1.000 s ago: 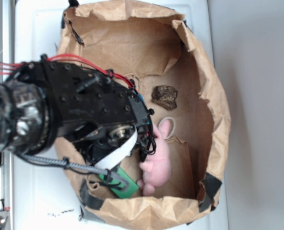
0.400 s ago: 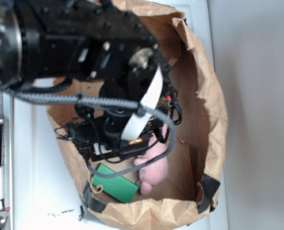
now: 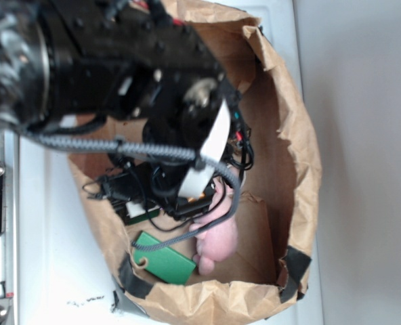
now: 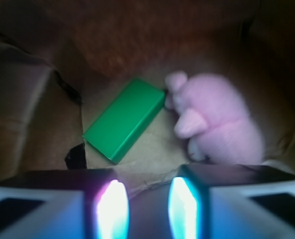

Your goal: Grab the green block.

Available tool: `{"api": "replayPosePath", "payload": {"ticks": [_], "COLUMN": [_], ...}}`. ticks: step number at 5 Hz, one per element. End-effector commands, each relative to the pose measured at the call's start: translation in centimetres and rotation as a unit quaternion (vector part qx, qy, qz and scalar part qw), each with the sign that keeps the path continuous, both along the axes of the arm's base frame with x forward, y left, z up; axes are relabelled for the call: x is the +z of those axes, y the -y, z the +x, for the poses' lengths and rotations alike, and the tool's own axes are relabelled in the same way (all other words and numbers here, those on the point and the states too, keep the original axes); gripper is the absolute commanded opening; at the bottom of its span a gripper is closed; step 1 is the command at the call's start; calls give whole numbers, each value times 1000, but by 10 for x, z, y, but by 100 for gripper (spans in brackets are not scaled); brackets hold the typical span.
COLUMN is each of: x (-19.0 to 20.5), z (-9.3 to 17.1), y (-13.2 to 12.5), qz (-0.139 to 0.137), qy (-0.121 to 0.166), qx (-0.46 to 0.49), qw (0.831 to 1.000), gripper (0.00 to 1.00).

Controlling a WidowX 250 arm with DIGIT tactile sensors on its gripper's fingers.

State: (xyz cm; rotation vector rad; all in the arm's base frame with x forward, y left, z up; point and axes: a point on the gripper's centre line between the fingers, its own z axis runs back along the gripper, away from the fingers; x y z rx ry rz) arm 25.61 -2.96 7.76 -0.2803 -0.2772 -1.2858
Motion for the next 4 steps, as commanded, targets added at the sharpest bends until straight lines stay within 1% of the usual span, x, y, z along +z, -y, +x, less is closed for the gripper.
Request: {"api": "replayPosePath", "payload": {"ticks": [1, 2, 3, 4], "x": [-13, -14, -2, -2], "z": [3, 3, -1, -1], "y": [19, 30, 32, 32], "qz": [49, 76, 95, 95], "qy": [31, 42, 1, 1], "qx": [60, 165, 283, 283], "qw": [996, 982, 955, 955], "gripper": [100, 100, 100, 100]}}
